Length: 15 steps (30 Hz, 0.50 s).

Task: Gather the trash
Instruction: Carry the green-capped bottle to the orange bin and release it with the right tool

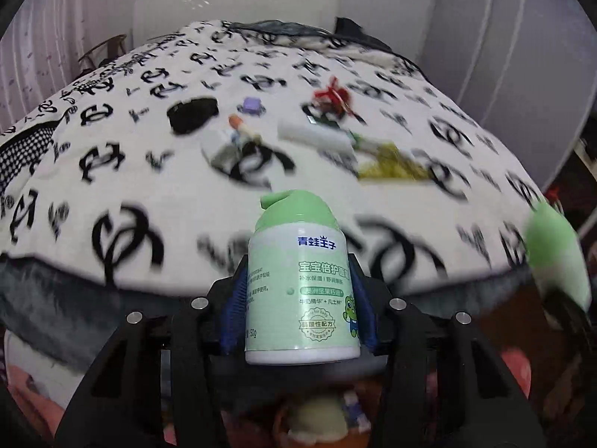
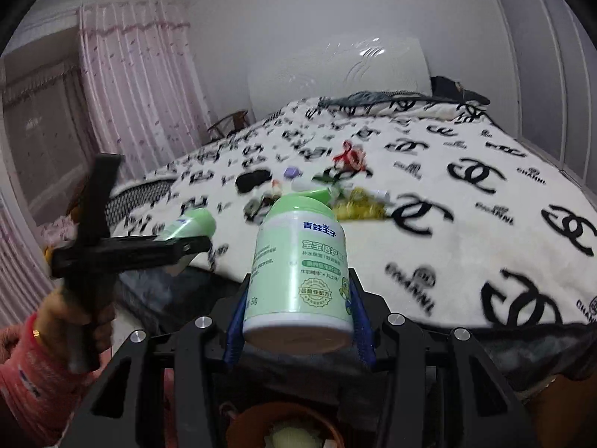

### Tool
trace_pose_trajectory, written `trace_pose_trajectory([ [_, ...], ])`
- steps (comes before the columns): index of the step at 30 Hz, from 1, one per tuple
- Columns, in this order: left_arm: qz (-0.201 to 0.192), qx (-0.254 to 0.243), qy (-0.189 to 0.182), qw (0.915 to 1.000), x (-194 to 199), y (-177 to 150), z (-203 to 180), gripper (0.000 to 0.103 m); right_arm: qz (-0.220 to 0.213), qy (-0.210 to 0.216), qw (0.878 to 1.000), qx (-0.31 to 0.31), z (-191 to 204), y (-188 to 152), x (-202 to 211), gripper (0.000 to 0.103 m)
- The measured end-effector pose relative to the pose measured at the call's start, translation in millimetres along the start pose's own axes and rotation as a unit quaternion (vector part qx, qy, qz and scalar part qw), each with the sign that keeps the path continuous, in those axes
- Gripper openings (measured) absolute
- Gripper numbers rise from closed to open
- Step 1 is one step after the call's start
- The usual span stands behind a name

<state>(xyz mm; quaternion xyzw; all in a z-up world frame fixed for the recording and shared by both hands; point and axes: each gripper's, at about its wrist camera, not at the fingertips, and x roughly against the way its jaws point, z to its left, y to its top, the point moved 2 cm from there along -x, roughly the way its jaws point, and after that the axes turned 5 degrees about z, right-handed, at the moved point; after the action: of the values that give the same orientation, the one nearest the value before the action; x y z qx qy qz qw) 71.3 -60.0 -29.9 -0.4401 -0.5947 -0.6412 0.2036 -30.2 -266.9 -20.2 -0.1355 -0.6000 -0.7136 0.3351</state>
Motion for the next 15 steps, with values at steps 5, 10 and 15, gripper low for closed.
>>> trace_pose_trajectory([
  [5,0.058,-0.006,-0.037,0.9976,-6,-81,-8,0.048,0.065,0.01,0.998,0.006,11,-42,-15,0.047],
  [10,0.153,0.012,-0.059,0.9865,-59,-155,-9,0.048,0.155,0.02,0.988,0.002,18,-97,-45,0.047],
  [15,0.275,0.017,-0.056,0.9597,-135,-217,-15,0.048,0.294,0.026,0.955,-0.022,12,-175,-109,0.047],
])
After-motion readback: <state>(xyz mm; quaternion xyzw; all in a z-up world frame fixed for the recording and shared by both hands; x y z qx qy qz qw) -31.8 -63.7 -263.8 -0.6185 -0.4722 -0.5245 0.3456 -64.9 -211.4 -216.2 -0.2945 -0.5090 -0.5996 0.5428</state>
